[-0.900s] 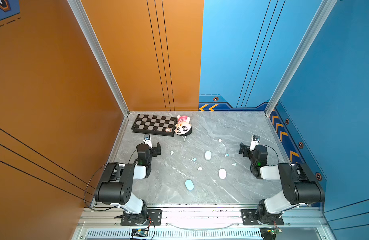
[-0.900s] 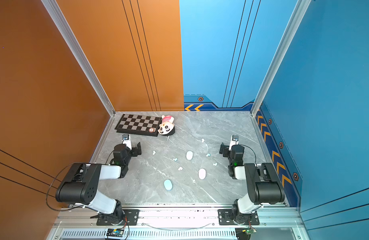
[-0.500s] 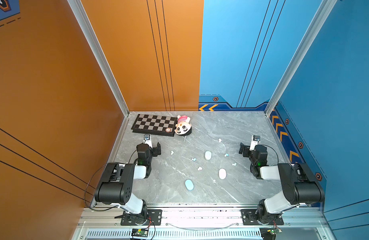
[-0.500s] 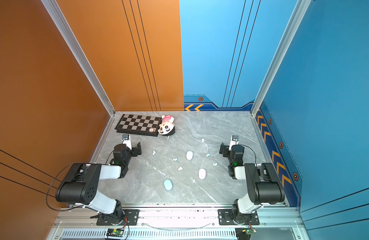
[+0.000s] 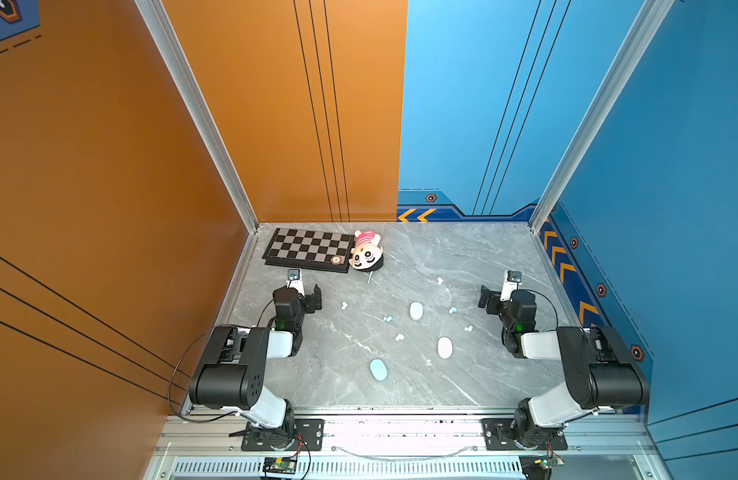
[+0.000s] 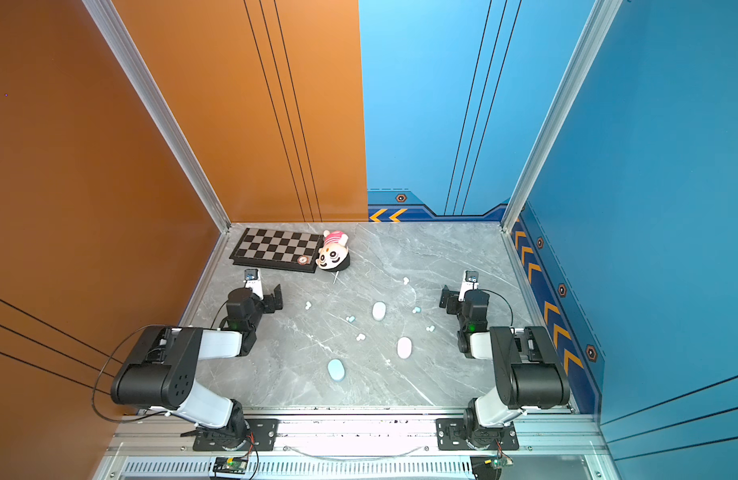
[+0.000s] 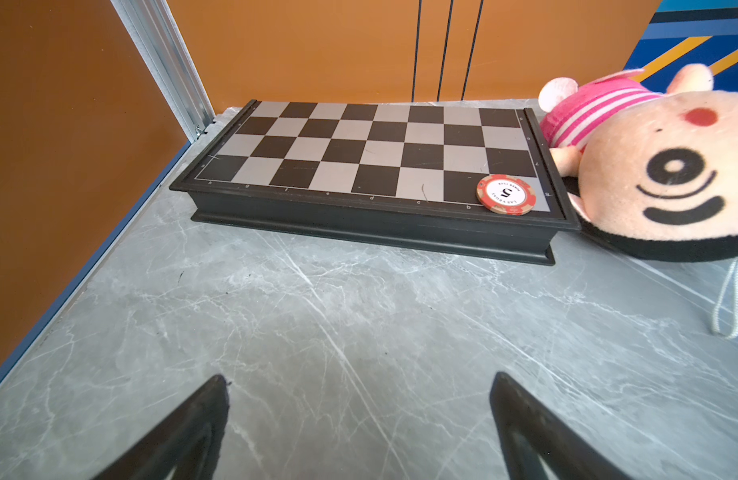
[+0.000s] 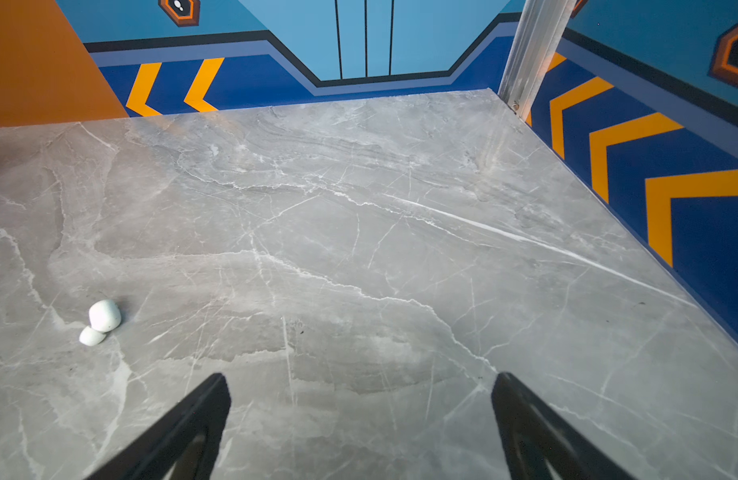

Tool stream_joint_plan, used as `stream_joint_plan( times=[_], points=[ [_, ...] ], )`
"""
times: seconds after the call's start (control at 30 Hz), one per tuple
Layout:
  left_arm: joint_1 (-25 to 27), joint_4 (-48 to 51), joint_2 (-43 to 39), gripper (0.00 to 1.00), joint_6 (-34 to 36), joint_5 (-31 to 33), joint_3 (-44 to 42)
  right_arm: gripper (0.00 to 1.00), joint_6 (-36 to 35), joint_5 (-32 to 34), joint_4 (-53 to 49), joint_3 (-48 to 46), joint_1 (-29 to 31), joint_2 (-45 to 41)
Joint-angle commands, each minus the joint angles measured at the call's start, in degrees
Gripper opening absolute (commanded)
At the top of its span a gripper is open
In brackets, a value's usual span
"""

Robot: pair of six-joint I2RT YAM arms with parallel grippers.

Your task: Insert the wireless bluetooth earbuds into the charging case

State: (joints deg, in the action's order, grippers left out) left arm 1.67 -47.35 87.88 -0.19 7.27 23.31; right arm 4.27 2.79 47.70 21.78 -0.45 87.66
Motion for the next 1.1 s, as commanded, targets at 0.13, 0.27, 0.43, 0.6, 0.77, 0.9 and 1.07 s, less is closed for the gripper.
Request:
stream_joint_plan(
  times=[0.13,0.27,0.43,0.6,0.77,0.9,1.07],
  points=[
    [-0.2,30.0,-12.9,0.98,-1.6,2.5,15.6,1.0,16.6,-1.0,-48.6,27.0,-1.6,-11.4],
    [-0.8,41.5,-19.2,0.98,-4.9,-1.1,22.4,1.0,32.3,-21.1,-61.5,38.7,-8.2,-11.0],
    [-8.8,46.0,-23.0,0.98,-25.2,-3.7,22.3,1.0,36.3,-28.8,-55.1,35.4,-7.9,-13.5],
    [-11.0,41.5,-22.8,0.98,-25.0,-14.0,20.7,0.98,27.0,-18.2,-72.9,41.7,6.2,-11.6],
    [-4.5,48.1,-24.2,0.98,-13.3,-17.0,23.1,0.91,25.9,-10.8,-81.4,43.8,22.5,-5.9],
    [0.8,50.5,-26.5,0.99,-7.9,-17.8,22.0,0.85,27.6,-6.5,-83.0,44.1,29.8,-1.8],
    [6.8,53.3,-27.4,0.99,-3.6,-17.7,21.4,0.77,27.6,-5.0,-83.3,46.9,34.8,5.3]
  ],
)
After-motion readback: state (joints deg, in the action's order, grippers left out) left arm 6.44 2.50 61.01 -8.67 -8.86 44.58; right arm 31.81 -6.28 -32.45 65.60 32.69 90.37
